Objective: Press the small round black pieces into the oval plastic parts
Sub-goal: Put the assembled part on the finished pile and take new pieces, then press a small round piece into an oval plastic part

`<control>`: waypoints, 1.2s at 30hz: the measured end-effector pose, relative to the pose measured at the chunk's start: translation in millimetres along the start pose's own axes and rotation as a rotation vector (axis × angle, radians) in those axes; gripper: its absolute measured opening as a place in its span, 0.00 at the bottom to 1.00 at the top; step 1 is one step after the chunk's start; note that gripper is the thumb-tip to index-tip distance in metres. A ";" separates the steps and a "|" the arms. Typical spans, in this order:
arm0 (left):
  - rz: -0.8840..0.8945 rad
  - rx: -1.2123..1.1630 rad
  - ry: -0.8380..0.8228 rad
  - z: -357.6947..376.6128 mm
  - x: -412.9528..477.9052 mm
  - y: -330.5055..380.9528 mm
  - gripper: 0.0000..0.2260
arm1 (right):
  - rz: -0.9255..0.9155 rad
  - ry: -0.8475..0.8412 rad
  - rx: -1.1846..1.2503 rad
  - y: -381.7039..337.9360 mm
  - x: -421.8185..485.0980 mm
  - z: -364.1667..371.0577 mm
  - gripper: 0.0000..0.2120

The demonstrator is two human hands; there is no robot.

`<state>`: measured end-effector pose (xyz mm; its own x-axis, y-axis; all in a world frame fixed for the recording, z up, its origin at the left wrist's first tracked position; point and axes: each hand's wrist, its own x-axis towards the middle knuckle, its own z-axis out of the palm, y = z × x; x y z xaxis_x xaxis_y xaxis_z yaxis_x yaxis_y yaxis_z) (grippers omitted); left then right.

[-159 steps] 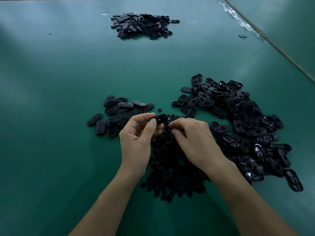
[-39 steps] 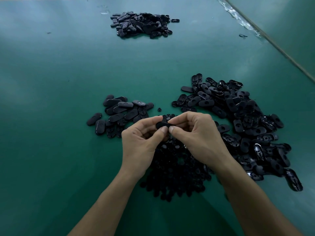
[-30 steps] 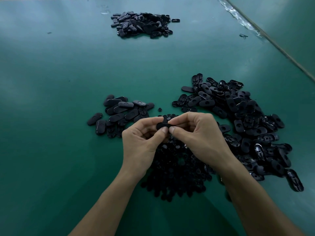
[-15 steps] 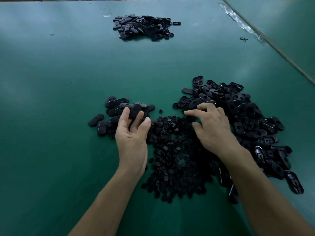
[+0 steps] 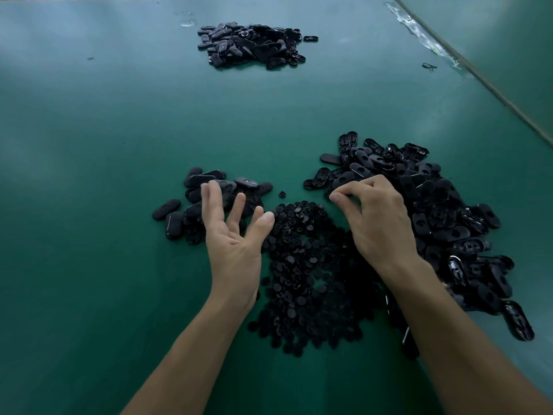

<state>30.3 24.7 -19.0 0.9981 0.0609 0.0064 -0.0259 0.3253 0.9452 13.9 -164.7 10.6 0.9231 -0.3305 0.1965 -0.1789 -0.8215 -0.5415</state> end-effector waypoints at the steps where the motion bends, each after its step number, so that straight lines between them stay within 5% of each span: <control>1: 0.021 0.000 -0.018 0.0 -0.3 -0.9 0.40 | -0.021 0.032 0.060 -1.1 -0.3 -0.5 0.09; 10: 0.142 0.177 -0.183 2.3 -11.1 2.8 0.08 | -0.070 -0.162 0.655 -29.5 -19.7 -3.2 0.04; 18: 0.100 0.194 -0.203 3.9 -10.4 4.5 0.08 | -0.052 -0.361 0.720 -30.3 -24.7 -4.0 0.10; 25: 0.091 0.156 -0.182 4.1 -10.1 2.9 0.04 | 0.031 -0.302 0.674 -25.7 -28.6 1.3 0.02; 33: 0.090 0.143 -0.148 3.7 -10.0 1.3 0.02 | 0.043 -0.281 0.666 -25.5 -28.2 3.4 0.06; 36: 0.058 0.099 -0.123 3.2 -8.6 0.2 0.03 | 0.019 -0.189 0.474 -25.5 -26.7 5.2 0.07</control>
<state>21.9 21.2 -17.8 0.9945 -0.0413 0.0959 -0.0840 0.2300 0.9696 -4.3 -132.5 14.8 0.9743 -0.2181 0.0554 -0.0630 -0.5007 -0.8633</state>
